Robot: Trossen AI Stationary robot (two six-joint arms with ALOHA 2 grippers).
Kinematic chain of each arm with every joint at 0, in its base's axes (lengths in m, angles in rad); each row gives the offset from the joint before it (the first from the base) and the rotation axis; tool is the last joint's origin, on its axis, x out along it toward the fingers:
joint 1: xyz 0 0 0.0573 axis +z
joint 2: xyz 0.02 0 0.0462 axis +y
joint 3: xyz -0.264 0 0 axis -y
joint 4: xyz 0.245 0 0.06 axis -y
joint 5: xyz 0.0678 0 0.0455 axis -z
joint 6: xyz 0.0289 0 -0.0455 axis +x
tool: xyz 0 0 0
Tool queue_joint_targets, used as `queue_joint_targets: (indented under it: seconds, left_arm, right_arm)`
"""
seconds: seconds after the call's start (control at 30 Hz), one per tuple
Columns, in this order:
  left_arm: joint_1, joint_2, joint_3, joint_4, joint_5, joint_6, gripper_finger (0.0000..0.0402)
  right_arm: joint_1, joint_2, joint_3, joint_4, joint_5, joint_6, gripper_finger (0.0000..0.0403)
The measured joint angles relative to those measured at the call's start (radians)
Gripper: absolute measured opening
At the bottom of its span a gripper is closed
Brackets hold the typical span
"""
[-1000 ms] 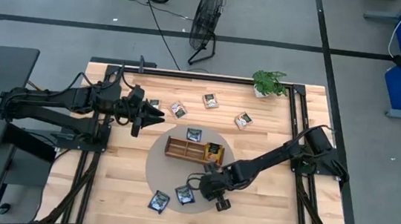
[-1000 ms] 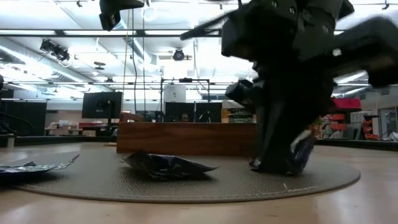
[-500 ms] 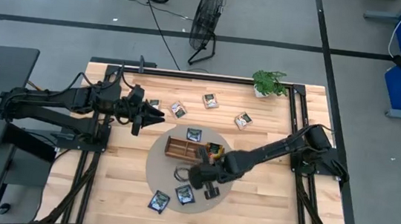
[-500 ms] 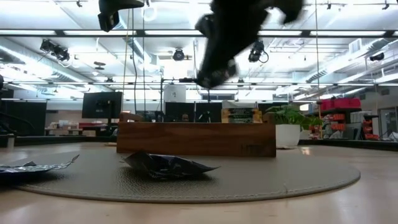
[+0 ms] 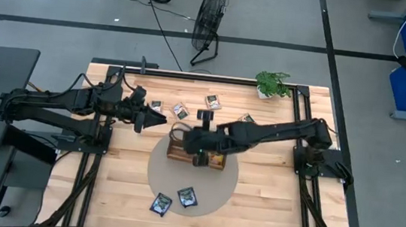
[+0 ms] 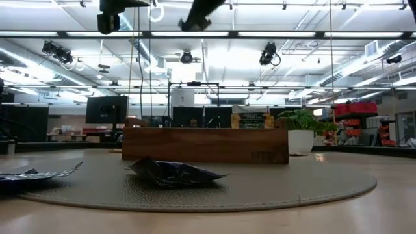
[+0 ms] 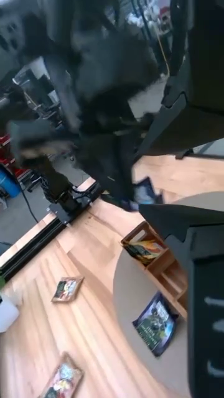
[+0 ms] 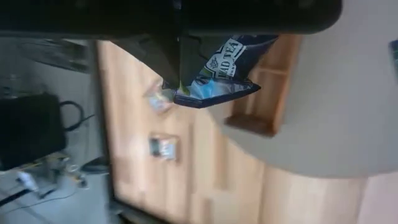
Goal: Pick & Place Tea
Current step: Put the purple tea bag into the middle section of the wooden organizer
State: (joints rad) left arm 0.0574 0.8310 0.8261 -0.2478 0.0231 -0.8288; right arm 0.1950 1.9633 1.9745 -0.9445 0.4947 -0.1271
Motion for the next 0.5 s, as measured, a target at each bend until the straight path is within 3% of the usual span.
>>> queue_joint_targets:
  seconds: [0.23,0.5]
  left_arm:
    - [0.0,0.013,0.0,0.006,0.0,-0.062,0.014]
    - [0.0,0.065,0.001,0.013,-0.005,-0.104,0.0147]
  right_arm:
    - [-0.053,-0.002,0.104,0.035,0.052,-0.059,0.0001]
    - [-0.074,-0.002,0.12,0.081,0.048,-0.155,0.0001]
